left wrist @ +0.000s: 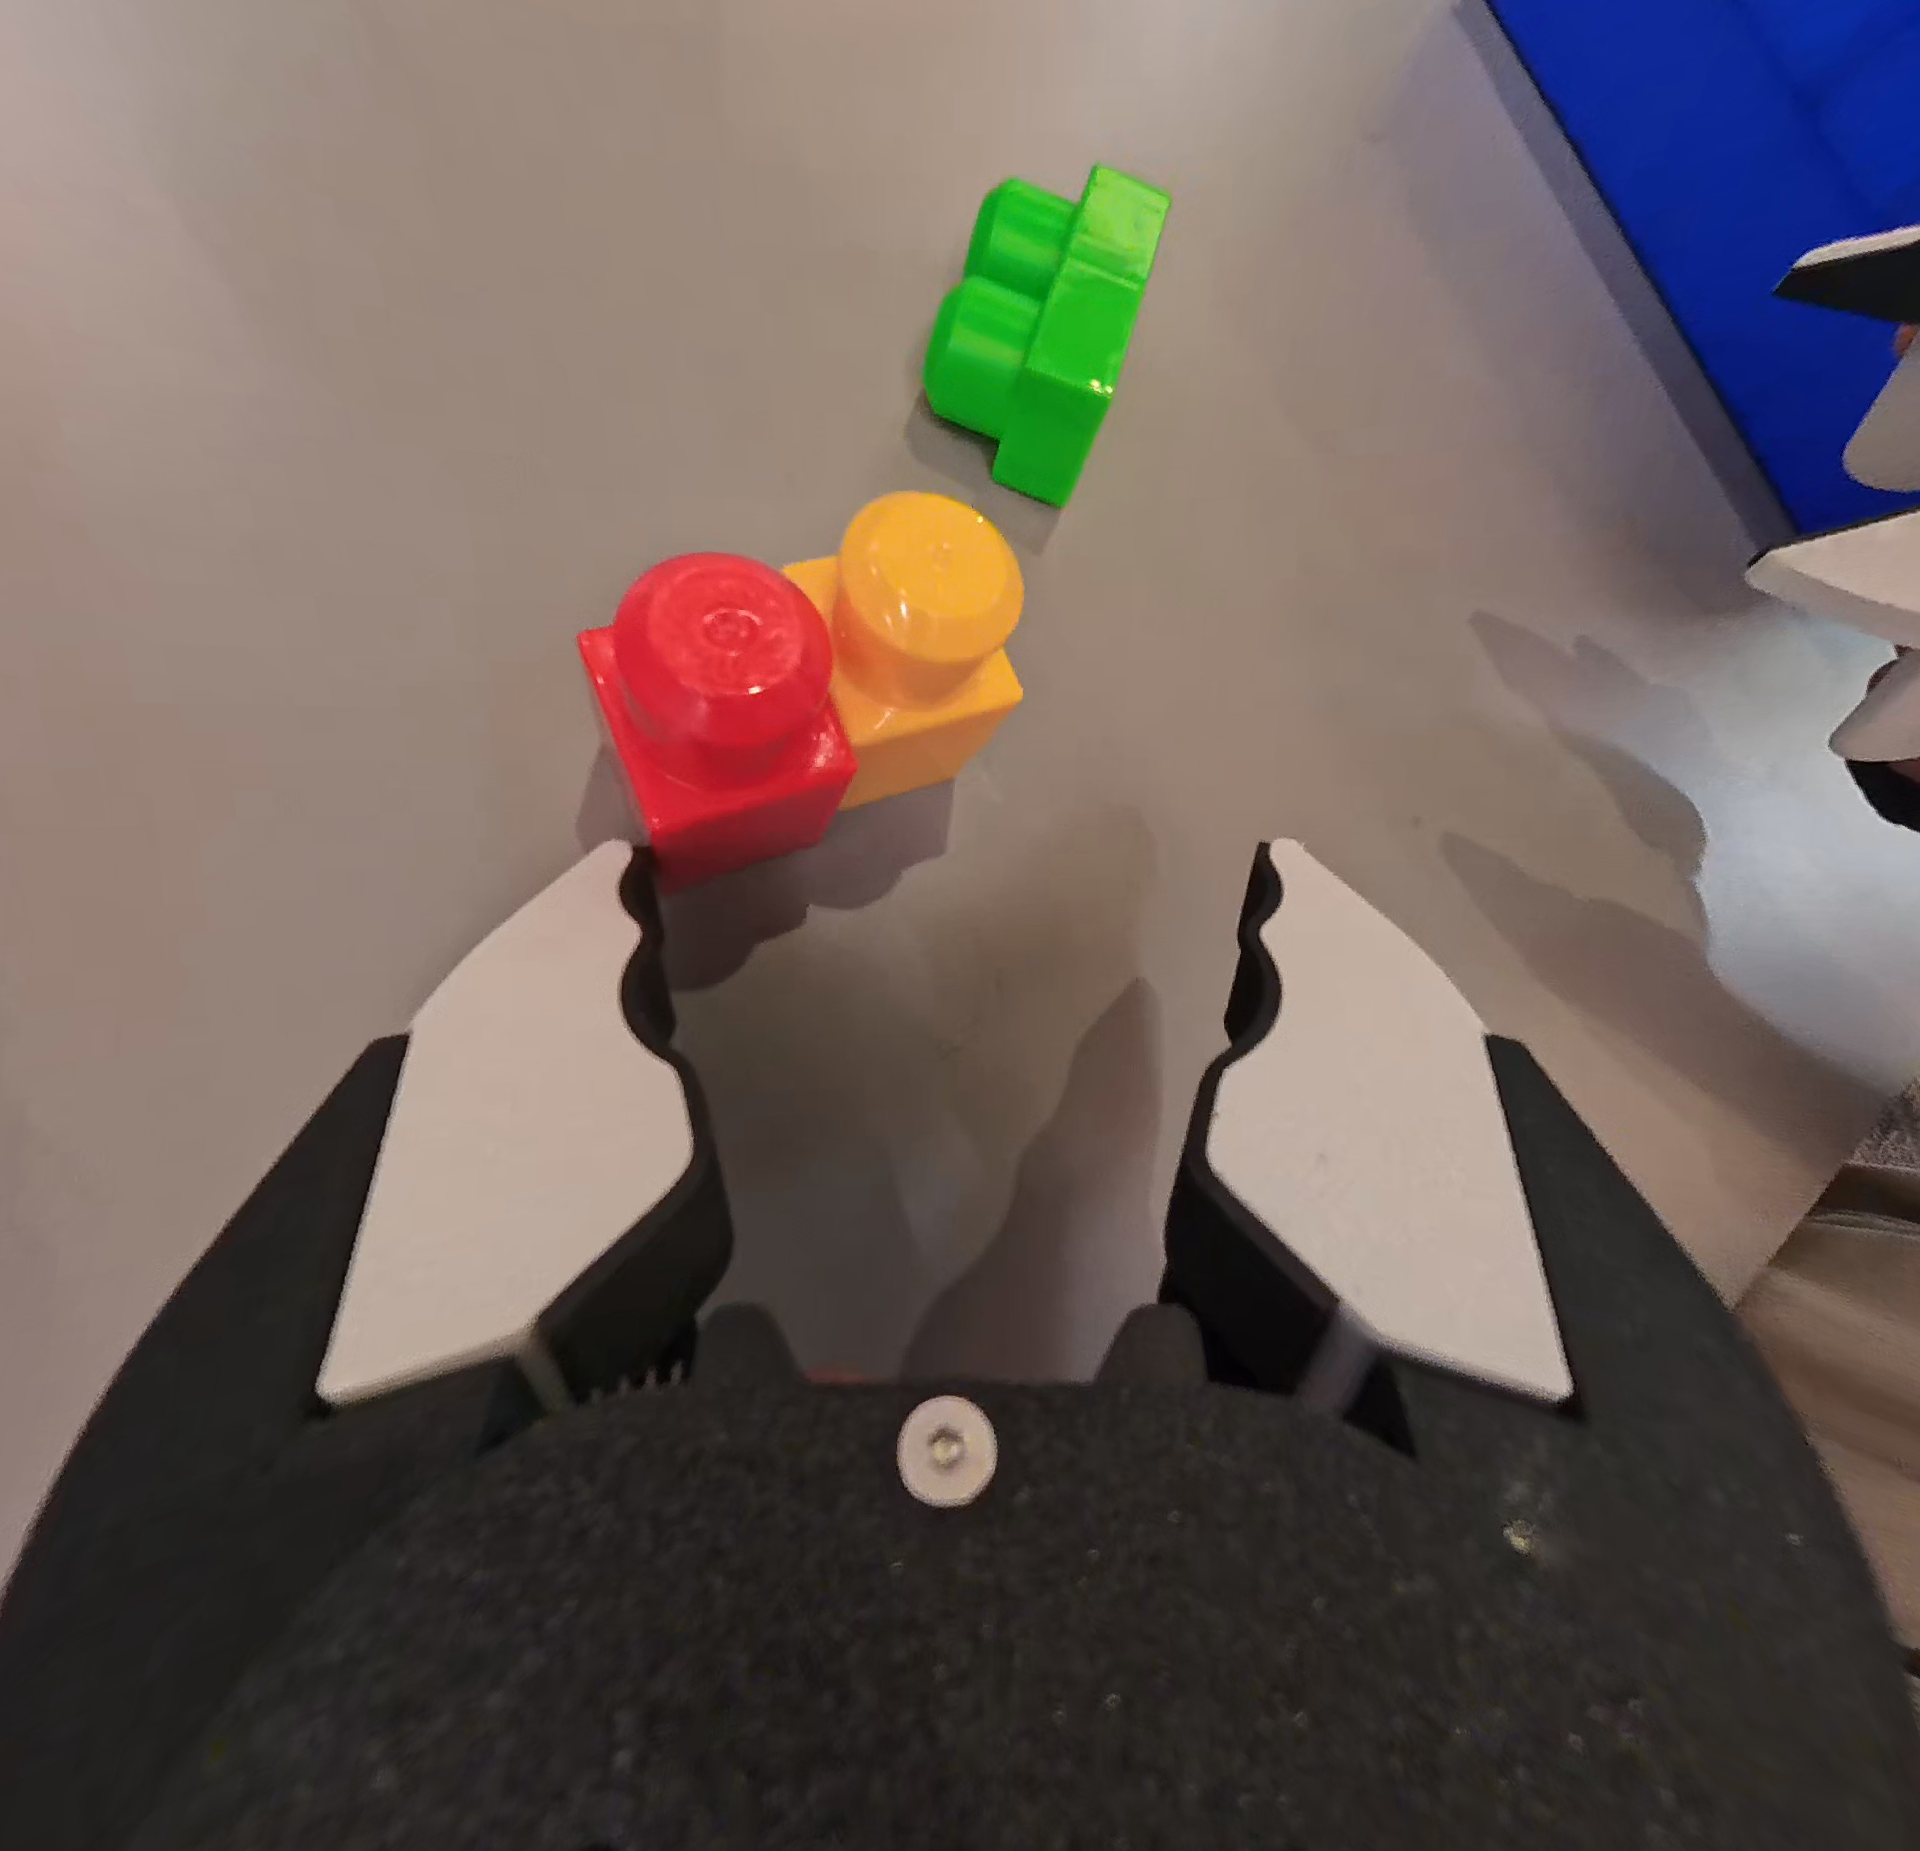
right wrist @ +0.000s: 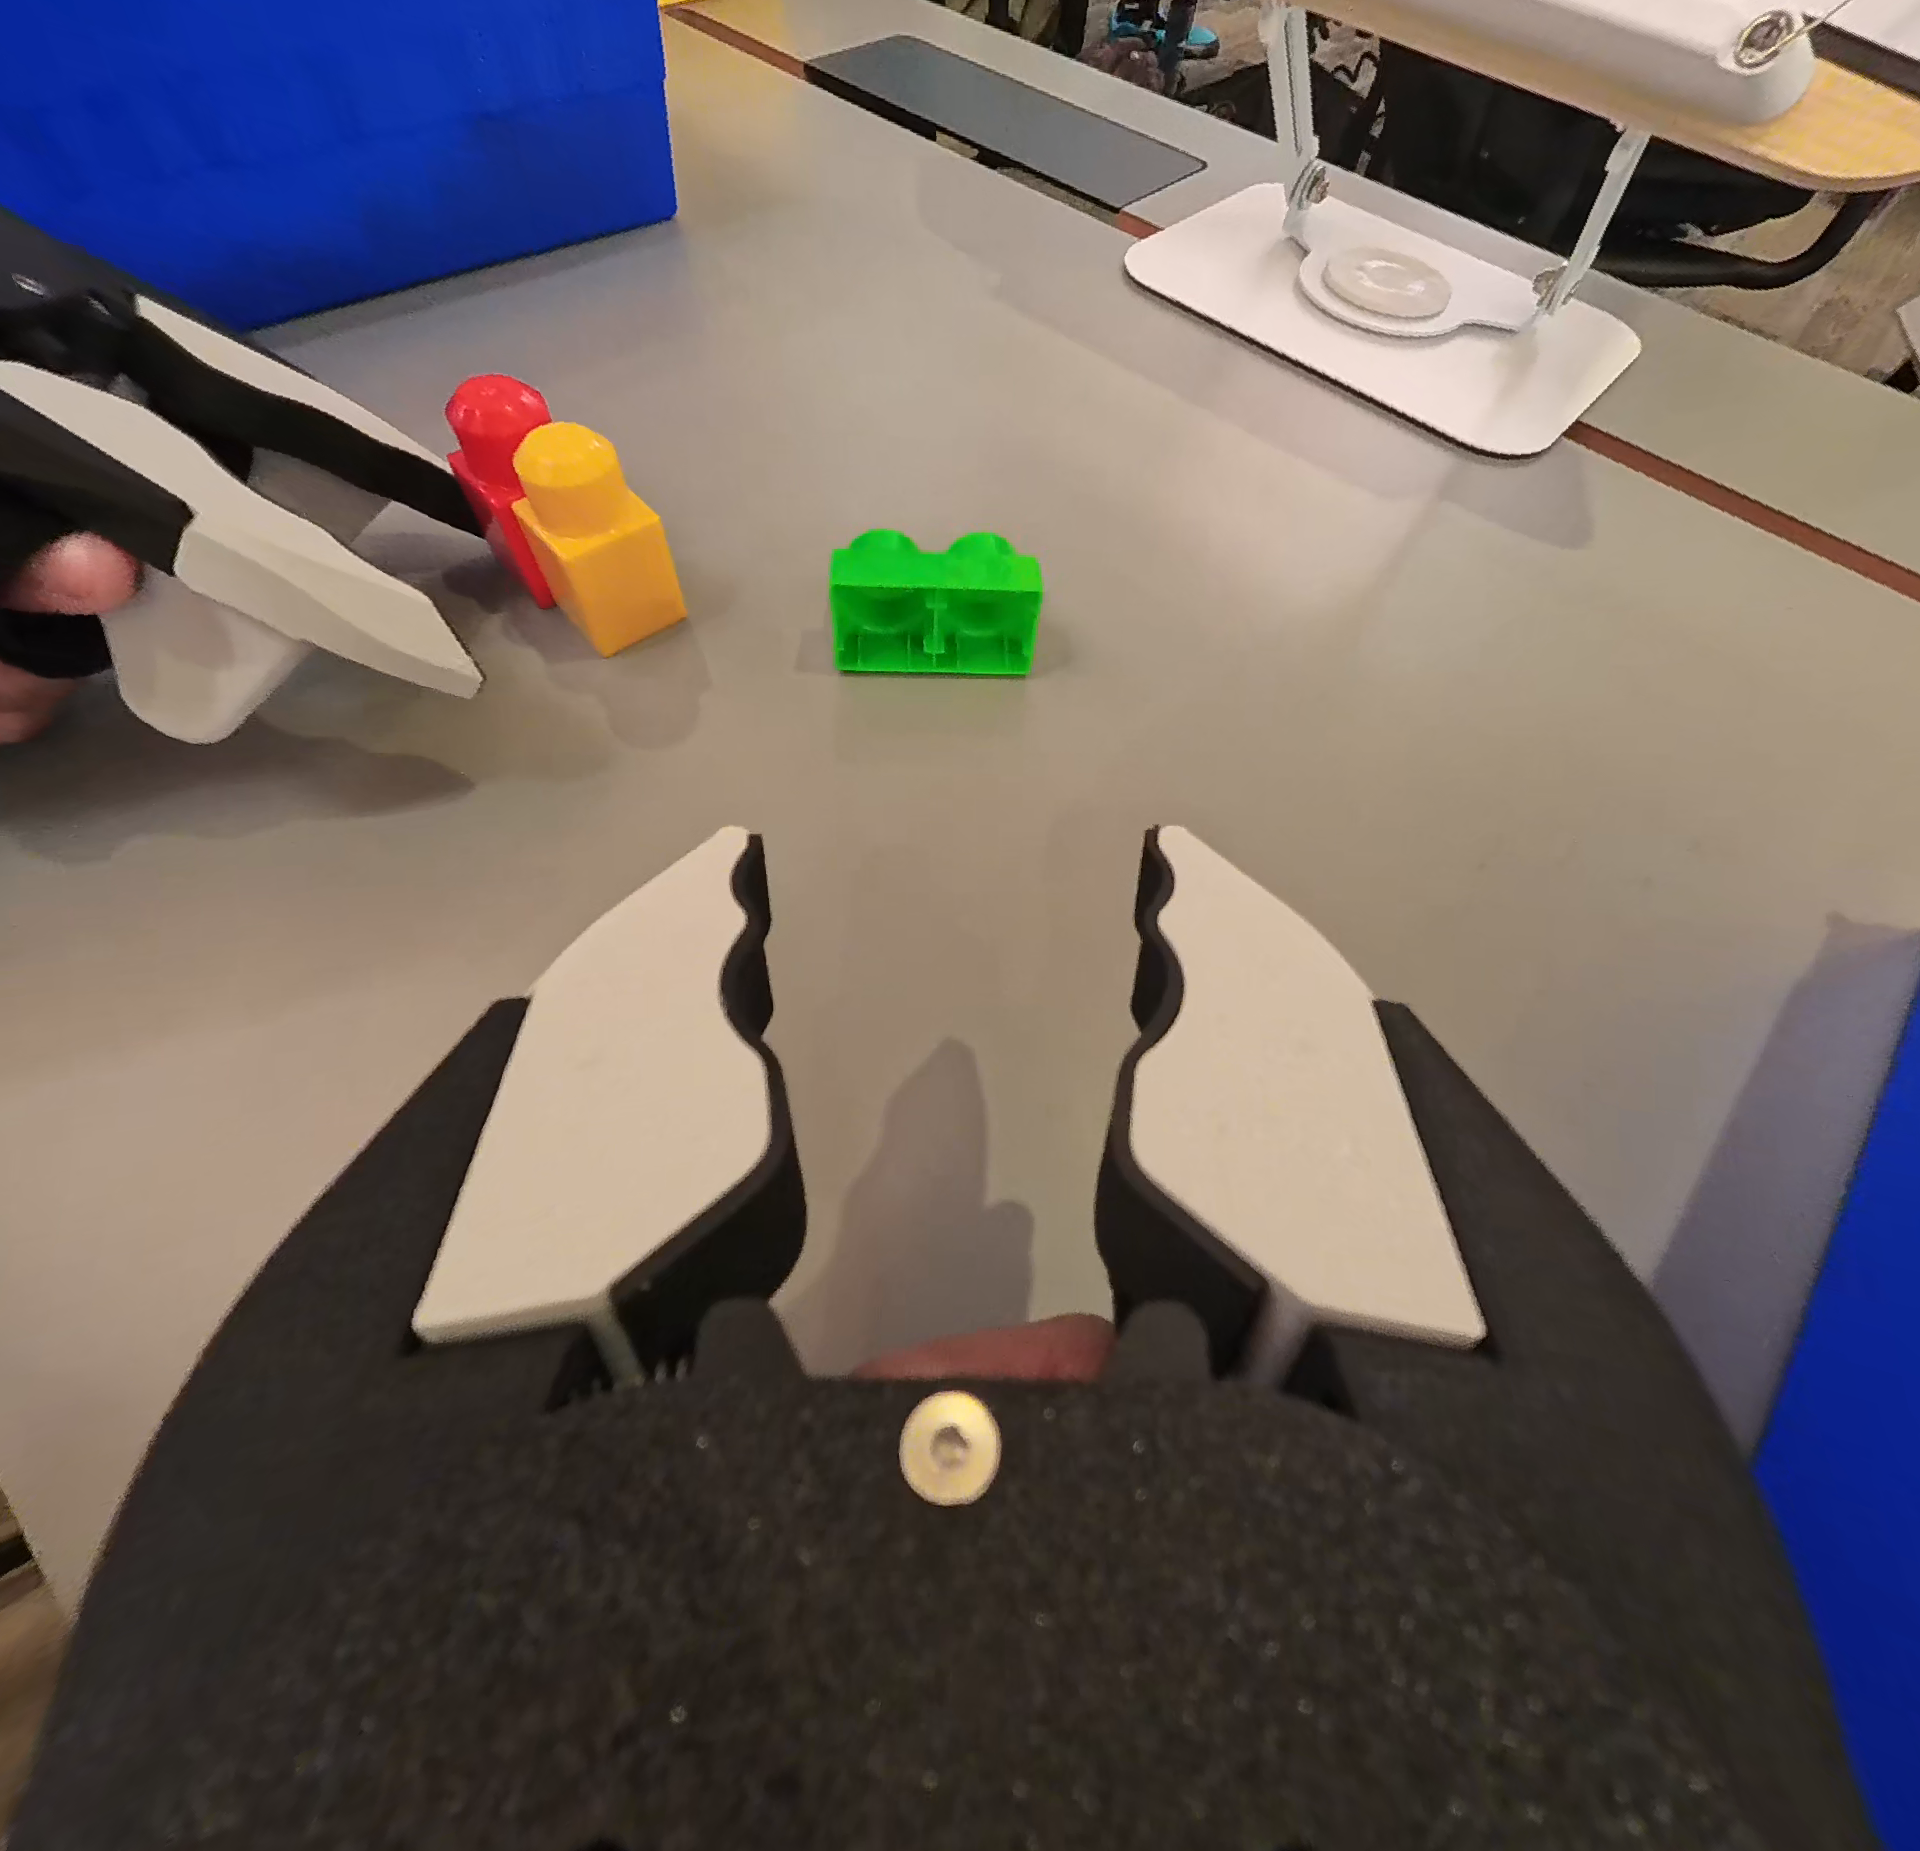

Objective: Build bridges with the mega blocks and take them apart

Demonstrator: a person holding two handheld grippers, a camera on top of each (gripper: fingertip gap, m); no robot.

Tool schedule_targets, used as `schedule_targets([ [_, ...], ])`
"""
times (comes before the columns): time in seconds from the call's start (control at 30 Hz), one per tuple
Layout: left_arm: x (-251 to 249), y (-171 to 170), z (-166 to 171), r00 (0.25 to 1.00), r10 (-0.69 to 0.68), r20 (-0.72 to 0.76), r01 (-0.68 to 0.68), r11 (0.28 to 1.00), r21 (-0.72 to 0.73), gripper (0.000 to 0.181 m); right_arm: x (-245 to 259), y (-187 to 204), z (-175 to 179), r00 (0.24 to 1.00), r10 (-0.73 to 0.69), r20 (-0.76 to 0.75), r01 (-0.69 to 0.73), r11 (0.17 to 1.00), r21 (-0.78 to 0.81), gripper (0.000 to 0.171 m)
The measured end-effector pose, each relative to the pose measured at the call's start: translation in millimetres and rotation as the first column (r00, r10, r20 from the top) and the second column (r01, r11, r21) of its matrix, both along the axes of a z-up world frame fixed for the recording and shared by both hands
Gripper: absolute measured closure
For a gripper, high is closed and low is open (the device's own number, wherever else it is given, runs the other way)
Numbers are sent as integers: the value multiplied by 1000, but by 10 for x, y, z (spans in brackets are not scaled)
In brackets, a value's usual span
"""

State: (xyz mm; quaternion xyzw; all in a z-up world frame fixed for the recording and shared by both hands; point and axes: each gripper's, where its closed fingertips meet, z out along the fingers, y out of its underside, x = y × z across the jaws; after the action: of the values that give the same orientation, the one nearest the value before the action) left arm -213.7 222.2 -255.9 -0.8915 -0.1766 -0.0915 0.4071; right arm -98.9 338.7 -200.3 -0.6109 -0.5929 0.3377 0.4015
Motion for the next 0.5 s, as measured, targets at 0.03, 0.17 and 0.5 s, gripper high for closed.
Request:
schedule_targets([
  [0.03, 9, 5, -3, 1000, -1, 7, 1, 1000, 1, 76, 1, 0, 2, 1000, 0, 0, 0, 1000, 1, 103],
  [0.17, 27, -6, -16, 1000, 2, 6, -2, 1000, -15, 76, 2, 1, 0, 1000, 1, 3, -1, 1000, 4, 103],
  [0.5, 108, -1, 0, 1000, -25, 4, 25, 1000, 5, 79, 10, 16, 3, 1000, -1, 1, 1, 1000, 5, 103],
])
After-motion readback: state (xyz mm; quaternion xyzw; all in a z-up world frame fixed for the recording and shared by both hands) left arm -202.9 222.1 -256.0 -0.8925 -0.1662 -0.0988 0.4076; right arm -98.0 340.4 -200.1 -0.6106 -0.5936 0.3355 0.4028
